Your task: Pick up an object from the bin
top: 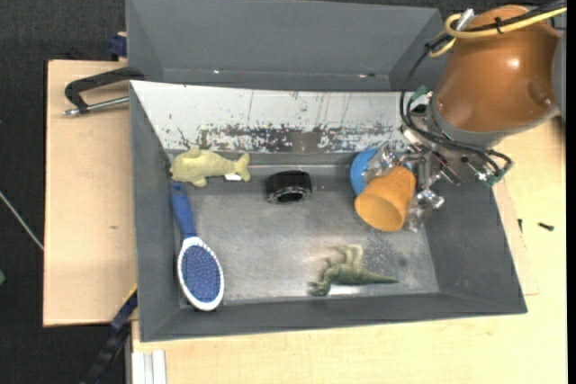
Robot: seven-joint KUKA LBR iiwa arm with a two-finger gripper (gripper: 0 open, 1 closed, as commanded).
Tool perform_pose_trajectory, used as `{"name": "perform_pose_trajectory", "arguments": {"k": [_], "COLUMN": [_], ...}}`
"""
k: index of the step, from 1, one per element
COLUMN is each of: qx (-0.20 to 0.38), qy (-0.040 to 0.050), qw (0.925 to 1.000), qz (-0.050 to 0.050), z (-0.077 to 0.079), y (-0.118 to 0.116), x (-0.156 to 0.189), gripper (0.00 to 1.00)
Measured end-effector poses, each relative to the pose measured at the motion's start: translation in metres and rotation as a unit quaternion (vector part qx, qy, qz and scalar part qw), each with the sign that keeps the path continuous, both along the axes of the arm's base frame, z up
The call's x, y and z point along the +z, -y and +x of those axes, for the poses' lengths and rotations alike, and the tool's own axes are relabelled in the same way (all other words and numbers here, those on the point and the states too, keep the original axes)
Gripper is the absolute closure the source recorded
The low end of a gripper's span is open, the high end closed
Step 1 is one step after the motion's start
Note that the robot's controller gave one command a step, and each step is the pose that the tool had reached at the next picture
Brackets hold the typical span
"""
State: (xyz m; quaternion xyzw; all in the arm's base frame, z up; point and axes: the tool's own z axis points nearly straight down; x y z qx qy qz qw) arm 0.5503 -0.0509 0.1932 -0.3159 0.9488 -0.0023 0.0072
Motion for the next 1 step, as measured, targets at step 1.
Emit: {"name": "perform_pose_trajectory", "arguments": {"k": [1], "qx": [0.151], "qy": [-0.0018], "qw": [0.9886], "qz": [-0.002], "z": [-0.006], "y": [0.0085], "x": [0.0561], "gripper": [1.0]}}
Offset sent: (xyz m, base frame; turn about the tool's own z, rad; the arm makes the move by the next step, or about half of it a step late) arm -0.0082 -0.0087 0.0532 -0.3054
